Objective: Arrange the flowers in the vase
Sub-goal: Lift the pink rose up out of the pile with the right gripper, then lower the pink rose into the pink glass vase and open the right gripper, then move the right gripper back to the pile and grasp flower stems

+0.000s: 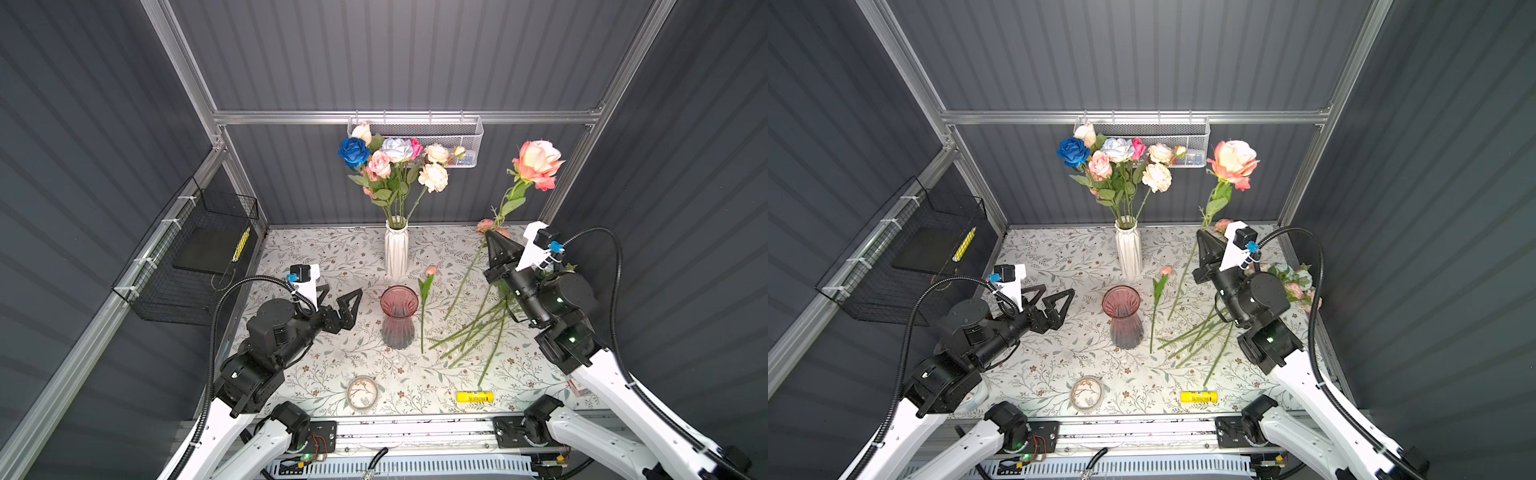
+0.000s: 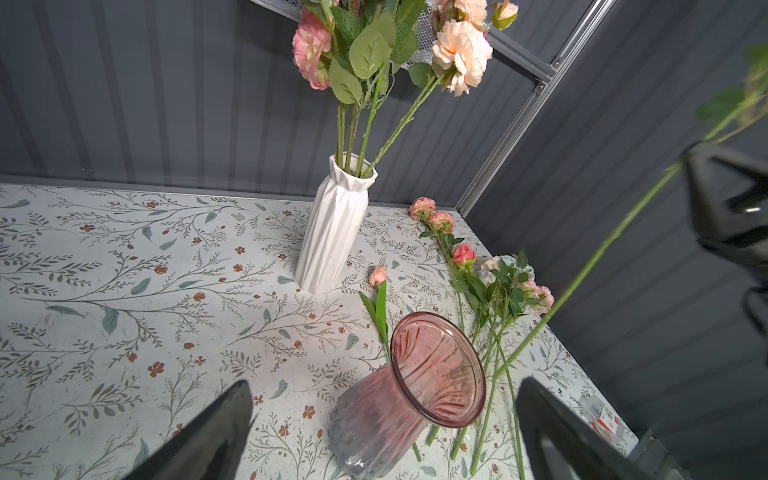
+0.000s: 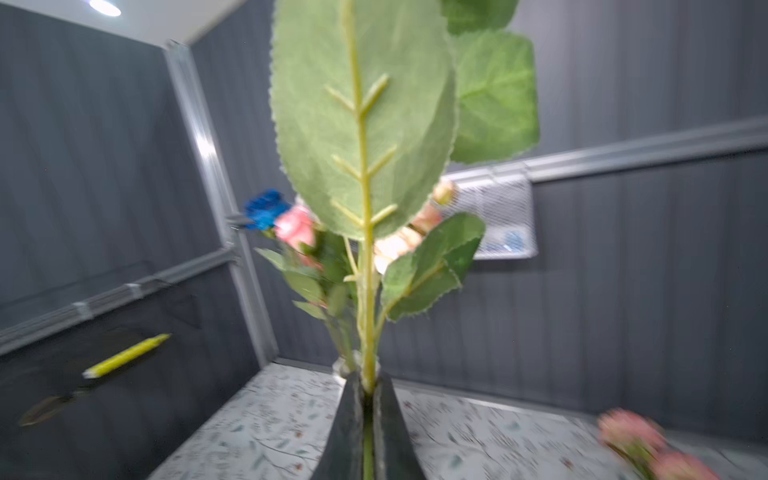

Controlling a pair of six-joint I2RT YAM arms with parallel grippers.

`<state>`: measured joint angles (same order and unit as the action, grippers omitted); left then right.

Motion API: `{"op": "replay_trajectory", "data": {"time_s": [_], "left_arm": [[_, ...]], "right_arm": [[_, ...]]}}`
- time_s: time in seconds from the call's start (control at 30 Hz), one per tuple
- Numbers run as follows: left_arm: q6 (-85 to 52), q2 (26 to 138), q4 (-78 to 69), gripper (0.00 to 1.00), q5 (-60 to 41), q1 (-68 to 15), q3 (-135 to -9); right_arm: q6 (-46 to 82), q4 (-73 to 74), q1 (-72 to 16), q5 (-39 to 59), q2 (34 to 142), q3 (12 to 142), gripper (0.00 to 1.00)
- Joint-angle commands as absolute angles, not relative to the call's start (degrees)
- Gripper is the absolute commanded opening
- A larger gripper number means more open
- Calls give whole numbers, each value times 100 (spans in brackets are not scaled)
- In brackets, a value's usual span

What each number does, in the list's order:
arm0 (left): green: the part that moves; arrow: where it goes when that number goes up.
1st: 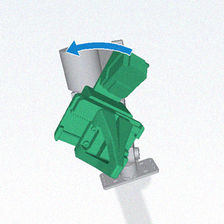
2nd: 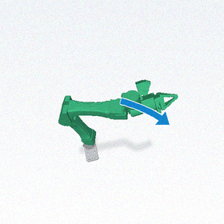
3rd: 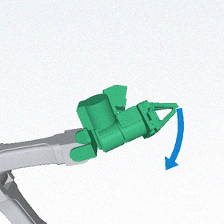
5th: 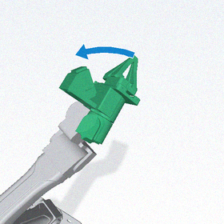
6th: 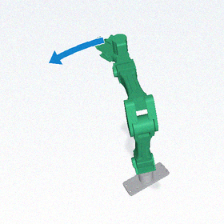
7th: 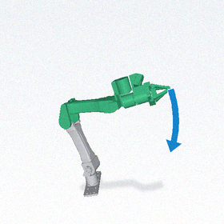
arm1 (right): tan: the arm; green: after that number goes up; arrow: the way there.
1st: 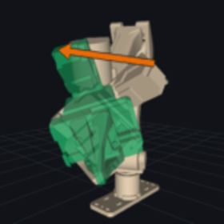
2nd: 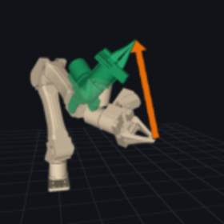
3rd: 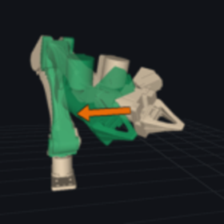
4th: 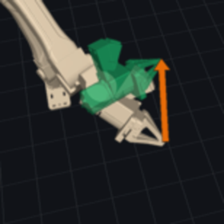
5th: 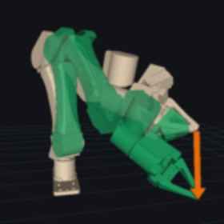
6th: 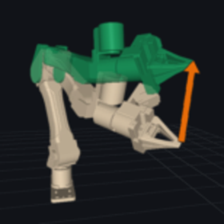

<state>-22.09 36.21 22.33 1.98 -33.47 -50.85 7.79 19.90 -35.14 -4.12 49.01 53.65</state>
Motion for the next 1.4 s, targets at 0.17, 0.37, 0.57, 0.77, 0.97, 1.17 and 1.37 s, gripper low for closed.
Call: {"op": "replay_trajectory", "data": {"time_s": [0.17, 0.37, 0.57, 0.77, 0.97, 1.17, 1.37], "left_arm": [[-2117, 3483, 2280, 100, 185, -3383, -5267], [-2162, 3360, 2416, 100, 175, -3383, -5309], [-2175, 3230, 2394, 100, 193, -3384, -5197], [-2151, 3306, 2311, 100, 134, -3383, -5110], [-2121, 3358, 2170, 100, 72, -3383, -5071], [-2068, 3329, 2099, 100, 150, -3383, -5065], [-2048, 3256, 2030, 100, 205, -3375, -5013]], "right_arm": [[-85, 1969, -4751, 719, 6226, 7187, 0], [-117, 2196, -4790, 704, 7456, 8032, 0], [272, 2536, -4798, 631, 7647, 7328, 0], [866, 2846, -4816, 303, 7656, 6335, 14], [1297, 2527, -4816, 272, 7436, 5979, 54], [1521, 1888, -4825, 55, 6680, 5611, 75], [1898, 1168, -4825, -436, 5557, 5010, 80]]}}
